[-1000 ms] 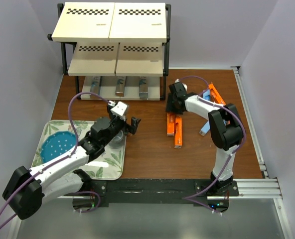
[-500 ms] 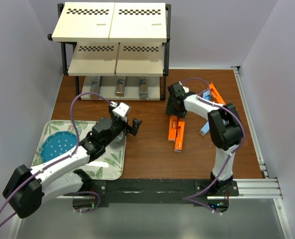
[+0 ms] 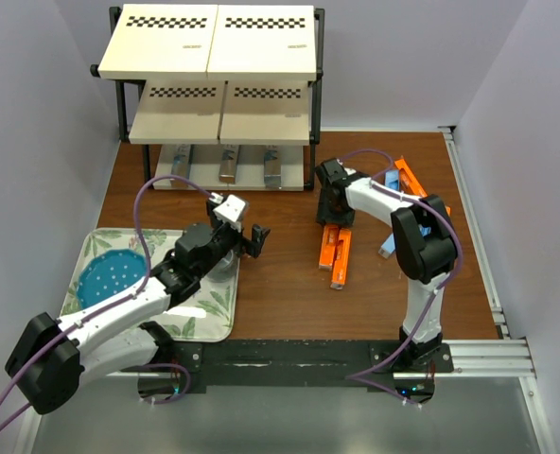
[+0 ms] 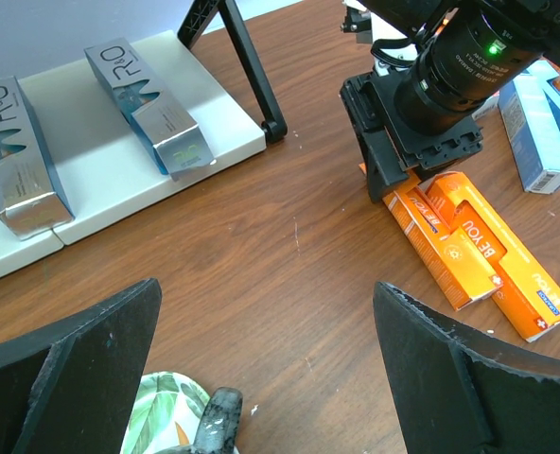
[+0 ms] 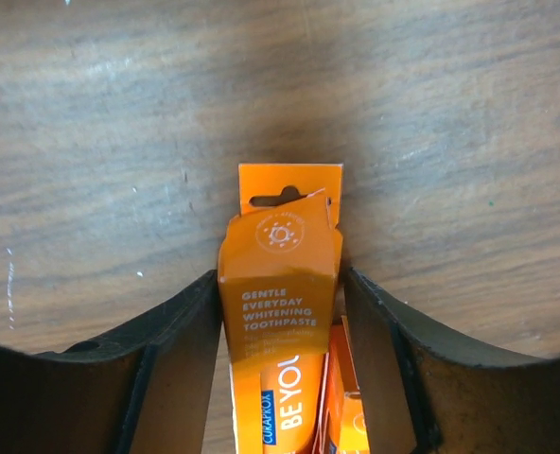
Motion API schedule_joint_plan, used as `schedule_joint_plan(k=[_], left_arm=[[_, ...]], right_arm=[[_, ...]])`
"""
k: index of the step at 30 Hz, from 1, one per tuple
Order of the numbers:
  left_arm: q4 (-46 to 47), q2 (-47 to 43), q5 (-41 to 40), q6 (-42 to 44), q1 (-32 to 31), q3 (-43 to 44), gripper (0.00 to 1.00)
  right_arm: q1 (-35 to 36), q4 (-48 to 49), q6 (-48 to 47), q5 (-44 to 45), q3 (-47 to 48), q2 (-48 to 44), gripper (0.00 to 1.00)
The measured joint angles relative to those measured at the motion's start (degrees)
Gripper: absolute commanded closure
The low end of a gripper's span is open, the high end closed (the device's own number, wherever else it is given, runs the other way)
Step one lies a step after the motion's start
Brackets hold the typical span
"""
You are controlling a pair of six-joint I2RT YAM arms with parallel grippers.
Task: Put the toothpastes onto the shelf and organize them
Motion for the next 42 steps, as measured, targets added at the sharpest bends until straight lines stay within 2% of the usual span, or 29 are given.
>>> schedule_joint_plan(k=[5,13,17,24,34,42], left_arm=[[0.00,0.44,0.02,0.00,-0.02,0.00,0.00],[0.02,3.45,0.20,-0.81,-1.55,0.24,0.00],[-0.07,7.15,-0.94,-1.73,-5.84,2.03,0.00],[0.74,14.25,-6.32,0.04,-16.37,7.34,0.00],[4.81,21.99,-18.62,9.22,-26.73,9.35,0.00],[8.13,28.68,-25.83,12.57,-30.69,12.48,0.02]], right_arm=[[0.13,-1.22,-0.79,0.11,0.98,0.52,0.66],[0.26,-2.73,1.20,-0.42,1.01,-1.27,0.75],[0.26,-3.50,3.67,-1.33,0.20,-6.29,0.79],[0.26,-3.76,7.74,-5.35,-2.01,-15.67,0.81],[0.26,-3.72,11.67,-11.15,-4.61,-18.34,0.81],[0.26,-3.17,13.66,-12.46,-5.14,-19.87,0.81]])
